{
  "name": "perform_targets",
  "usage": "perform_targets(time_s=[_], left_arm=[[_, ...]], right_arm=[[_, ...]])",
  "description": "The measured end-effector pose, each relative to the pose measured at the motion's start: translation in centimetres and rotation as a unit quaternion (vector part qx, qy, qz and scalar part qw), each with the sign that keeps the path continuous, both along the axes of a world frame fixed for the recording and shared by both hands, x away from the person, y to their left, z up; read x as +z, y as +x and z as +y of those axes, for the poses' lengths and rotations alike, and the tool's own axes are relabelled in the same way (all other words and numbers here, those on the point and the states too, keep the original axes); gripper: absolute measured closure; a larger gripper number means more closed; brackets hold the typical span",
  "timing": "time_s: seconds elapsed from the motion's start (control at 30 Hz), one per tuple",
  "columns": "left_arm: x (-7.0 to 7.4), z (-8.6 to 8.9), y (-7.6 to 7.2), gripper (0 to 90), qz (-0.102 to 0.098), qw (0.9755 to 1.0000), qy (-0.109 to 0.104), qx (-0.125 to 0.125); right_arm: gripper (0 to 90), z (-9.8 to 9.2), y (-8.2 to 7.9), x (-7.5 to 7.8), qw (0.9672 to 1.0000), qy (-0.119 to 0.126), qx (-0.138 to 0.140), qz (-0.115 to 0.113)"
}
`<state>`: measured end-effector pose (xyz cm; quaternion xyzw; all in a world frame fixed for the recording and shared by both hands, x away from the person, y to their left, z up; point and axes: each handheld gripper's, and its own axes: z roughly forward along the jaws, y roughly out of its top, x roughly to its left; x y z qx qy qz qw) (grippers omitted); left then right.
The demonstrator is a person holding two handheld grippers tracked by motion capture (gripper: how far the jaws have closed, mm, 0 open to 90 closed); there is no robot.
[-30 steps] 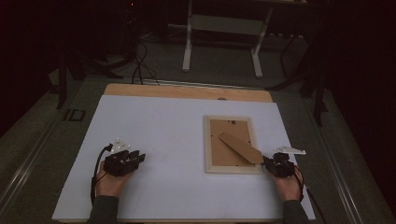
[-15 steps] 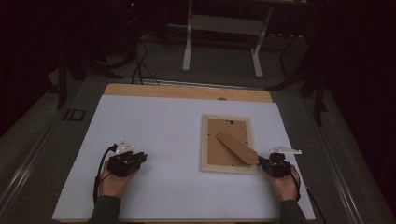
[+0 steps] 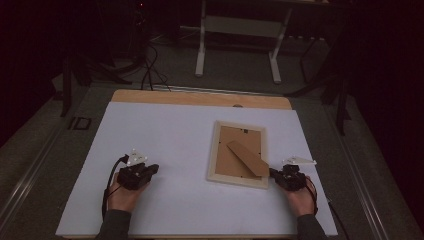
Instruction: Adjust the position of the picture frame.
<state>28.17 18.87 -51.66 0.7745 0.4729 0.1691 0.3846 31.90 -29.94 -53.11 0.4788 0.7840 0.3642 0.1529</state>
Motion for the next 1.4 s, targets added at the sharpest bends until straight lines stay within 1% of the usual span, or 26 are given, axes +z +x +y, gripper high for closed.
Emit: perform_targets(time_s=[0.17, 0.2, 0.33, 0.4, 0.5, 0.73, 0.83, 0.97, 1.23, 1.27, 1.3, 1.4], left_arm=[[-0.1, 0.0, 0.0, 87.8, -0.002, 1.0000, 0.002, 0.004], [-0.1, 0.0, 0.0, 87.7, -0.002, 1.0000, 0.006, 0.004], [-0.2, -0.1, 0.1, 87.6, -0.002, 0.9999, 0.011, 0.007], [-0.2, -0.1, 0.1, 86.7, -0.001, 0.9999, 0.007, 0.008], [-0.2, 0.0, 0.1, 85.6, -0.002, 1.0000, 0.006, 0.007], [-0.4, -0.2, 0.1, 87.4, 0.000, 1.0000, 0.007, 0.004], [-0.5, -0.5, 0.1, 89.5, 0.002, 0.9999, 0.013, 0.000], [-0.5, -0.6, 0.2, 89.8, 0.002, 0.9999, 0.014, -0.002], [-0.6, -0.7, 0.2, 89.8, 0.005, 1.0000, 0.008, 0.001], [-0.7, -0.7, 0.2, 89.7, 0.005, 1.0000, 0.008, 0.000], [-0.7, -0.7, 0.3, 89.7, 0.006, 0.9999, 0.008, 0.000], [-0.8, -0.8, 0.3, 89.7, 0.007, 0.9999, 0.011, -0.002]], right_arm=[[90.0, 0.6, -0.1, 0.0, 0.9999, -0.001, 0.013, 0.000], [90.0, 0.8, -0.1, 0.0, 0.9999, 0.001, 0.016, -0.001], [90.0, 1.7, -0.3, 0.0, 0.9994, -0.003, 0.034, -0.003], [90.0, 2.1, -0.4, 0.0, 0.9991, -0.005, 0.042, -0.003], [90.0, 2.9, -0.6, 0.2, 0.9984, 0.002, 0.056, -0.004], [90.0, 4.1, -0.9, 0.3, 0.9972, 0.004, 0.075, -0.004], [90.0, 4.6, -1.0, 0.3, 0.9966, 0.003, 0.083, -0.006], [90.0, 5.3, -1.1, 0.4, 0.9958, 0.002, 0.092, -0.008], [90.0, 7.3, -1.5, 0.3, 0.9930, -0.002, 0.118, -0.011], [90.0, 7.9, -1.5, 0.3, 0.9922, -0.004, 0.124, -0.013], [90.0, 7.9, -1.5, 0.3, 0.9922, -0.004, 0.124, -0.013], [90.0, 8.8, -1.6, 0.3, 0.9912, -0.003, 0.132, -0.013]])
